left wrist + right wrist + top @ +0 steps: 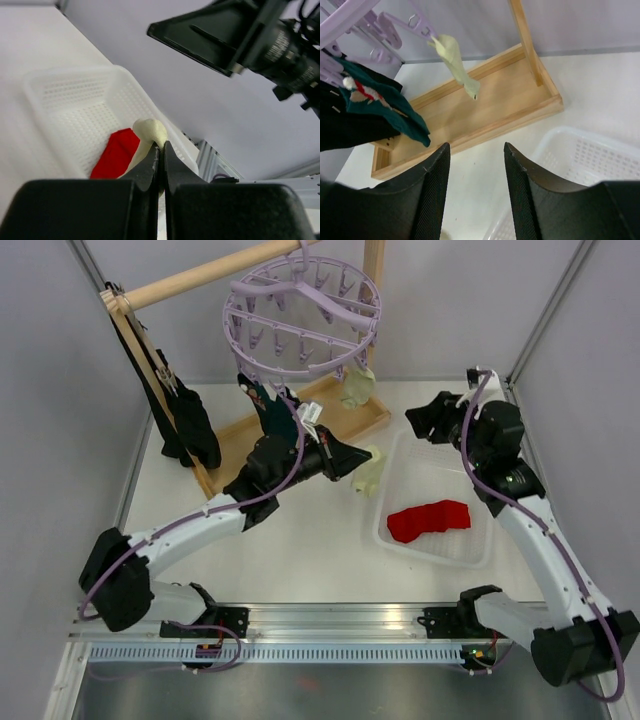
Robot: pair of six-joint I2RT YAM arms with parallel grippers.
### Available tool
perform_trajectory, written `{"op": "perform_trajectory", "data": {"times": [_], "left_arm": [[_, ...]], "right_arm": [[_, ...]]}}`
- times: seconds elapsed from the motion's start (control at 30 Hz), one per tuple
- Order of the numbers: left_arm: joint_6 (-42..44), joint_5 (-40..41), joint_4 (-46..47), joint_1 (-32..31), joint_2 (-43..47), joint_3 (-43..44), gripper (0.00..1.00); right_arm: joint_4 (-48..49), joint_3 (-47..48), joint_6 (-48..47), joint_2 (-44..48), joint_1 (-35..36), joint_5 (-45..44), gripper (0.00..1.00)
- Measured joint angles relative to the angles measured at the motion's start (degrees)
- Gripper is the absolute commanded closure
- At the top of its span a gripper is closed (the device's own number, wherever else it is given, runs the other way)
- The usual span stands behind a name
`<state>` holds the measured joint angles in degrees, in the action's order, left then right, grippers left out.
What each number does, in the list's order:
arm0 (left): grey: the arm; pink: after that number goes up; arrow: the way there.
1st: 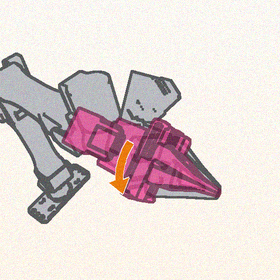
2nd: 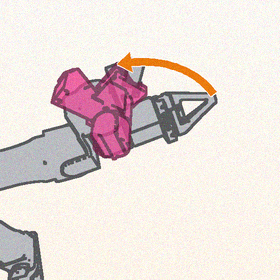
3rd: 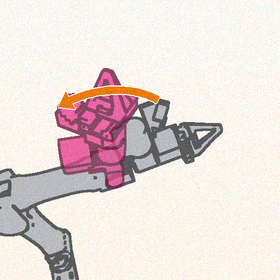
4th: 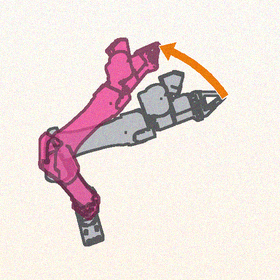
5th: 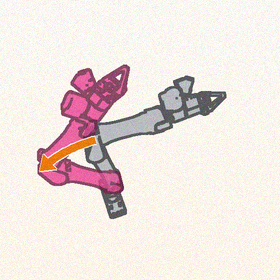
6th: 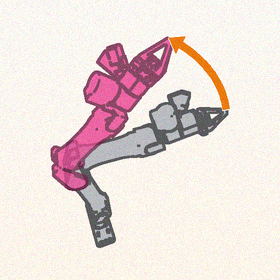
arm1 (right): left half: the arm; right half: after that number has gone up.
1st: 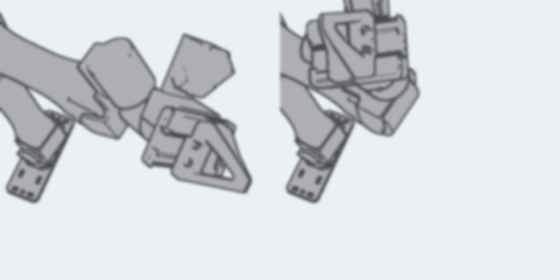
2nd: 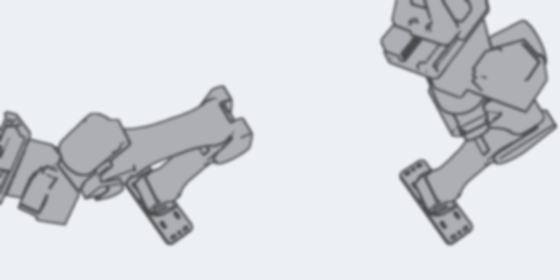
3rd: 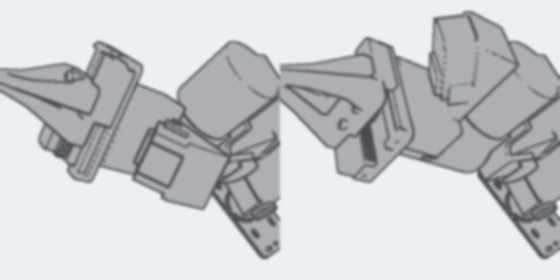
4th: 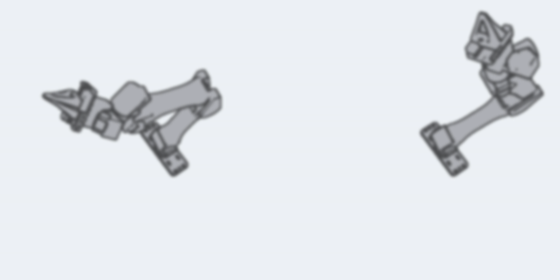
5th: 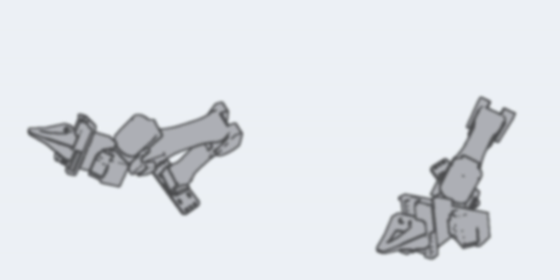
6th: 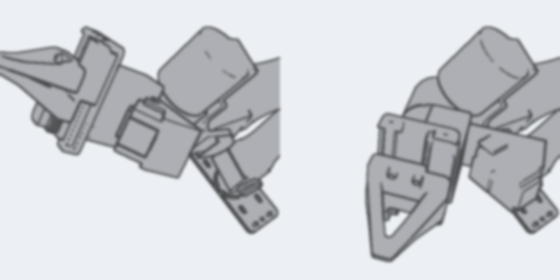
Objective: Clip the socks to the hanger
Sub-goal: Pick up the sock from the bin.
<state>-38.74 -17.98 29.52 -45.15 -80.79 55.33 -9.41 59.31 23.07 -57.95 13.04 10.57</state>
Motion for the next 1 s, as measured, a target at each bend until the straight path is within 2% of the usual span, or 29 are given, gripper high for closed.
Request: {"op": "perform_trajectory", "data": {"times": [0.2,0.53,0.63,0.8,1.0], "left_arm": [[4.6,7.7,-9.0,0.0,13.4,-4.3,0.98],[10.2,18.1,-26.2,0.0,23.7,-4.6,0.98],[11.2,19.8,-29.4,0.0,26.7,-4.6,0.98],[12.2,21.7,-32.3,0.0,29.9,-4.5,0.98],[12.7,23.0,-35.3,0.0,31.2,-4.5,0.98]], "right_arm": [[6.5,7.6,-3.2,-13.9,0.6,1.1,0.45],[15.4,24.2,-8.6,-30.2,2.4,1.1,0.43],[16.5,27.7,-9.8,-33.5,3.0,1.1,0.42],[17.0,28.4,-11.6,-35.3,5.9,0.6,0.40],[16.8,28.5,-14.5,-35.5,12.4,-1.6,0.39]]}}
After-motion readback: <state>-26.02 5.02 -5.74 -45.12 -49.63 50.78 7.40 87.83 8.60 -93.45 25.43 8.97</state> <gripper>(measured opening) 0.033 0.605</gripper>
